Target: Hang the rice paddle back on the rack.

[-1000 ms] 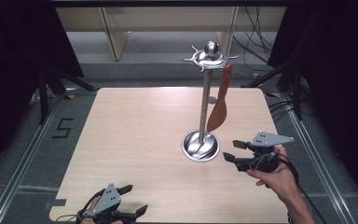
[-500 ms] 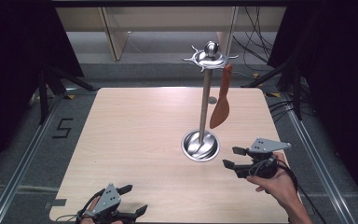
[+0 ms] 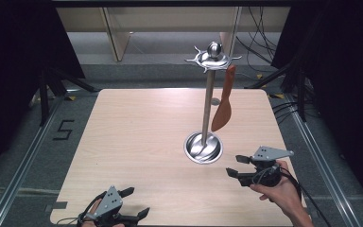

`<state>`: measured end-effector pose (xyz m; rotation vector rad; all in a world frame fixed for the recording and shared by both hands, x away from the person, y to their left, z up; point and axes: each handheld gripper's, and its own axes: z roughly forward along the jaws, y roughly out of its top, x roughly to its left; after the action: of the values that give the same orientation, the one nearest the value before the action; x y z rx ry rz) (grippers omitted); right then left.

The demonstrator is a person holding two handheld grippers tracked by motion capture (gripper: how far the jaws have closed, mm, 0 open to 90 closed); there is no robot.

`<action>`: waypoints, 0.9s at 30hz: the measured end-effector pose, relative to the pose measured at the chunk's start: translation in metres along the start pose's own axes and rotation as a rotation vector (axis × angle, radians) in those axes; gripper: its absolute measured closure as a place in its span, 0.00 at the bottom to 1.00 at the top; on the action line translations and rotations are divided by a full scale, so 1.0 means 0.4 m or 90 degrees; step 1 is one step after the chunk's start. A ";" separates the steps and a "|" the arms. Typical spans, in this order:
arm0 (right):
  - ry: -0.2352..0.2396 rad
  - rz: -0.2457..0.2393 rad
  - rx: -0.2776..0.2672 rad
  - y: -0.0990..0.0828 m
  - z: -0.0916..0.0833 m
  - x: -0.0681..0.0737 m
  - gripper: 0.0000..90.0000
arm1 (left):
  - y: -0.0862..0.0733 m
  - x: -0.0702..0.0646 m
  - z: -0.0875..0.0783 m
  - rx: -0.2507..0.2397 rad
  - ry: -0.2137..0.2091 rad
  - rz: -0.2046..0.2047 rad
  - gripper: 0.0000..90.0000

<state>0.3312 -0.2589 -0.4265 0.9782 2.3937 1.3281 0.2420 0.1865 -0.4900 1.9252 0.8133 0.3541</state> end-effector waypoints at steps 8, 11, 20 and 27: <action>0.011 0.006 0.004 -0.014 0.007 0.007 0.40 | 0.000 0.002 -0.002 0.006 0.002 0.006 0.17; 0.004 -0.016 0.007 -0.017 0.007 0.002 0.40 | -0.001 -0.004 0.001 -0.006 -0.006 -0.010 0.17; 0.016 -0.010 0.012 -0.028 0.007 0.010 0.40 | -0.001 -0.003 0.003 -0.005 -0.009 -0.004 0.17; 0.014 -0.007 0.010 -0.040 0.006 0.018 0.40 | -0.002 -0.005 0.004 -0.009 -0.009 -0.010 0.17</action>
<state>0.3202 -0.2584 -0.4401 0.9580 2.4258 1.3252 0.2411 0.1841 -0.4912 1.9050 0.8141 0.3349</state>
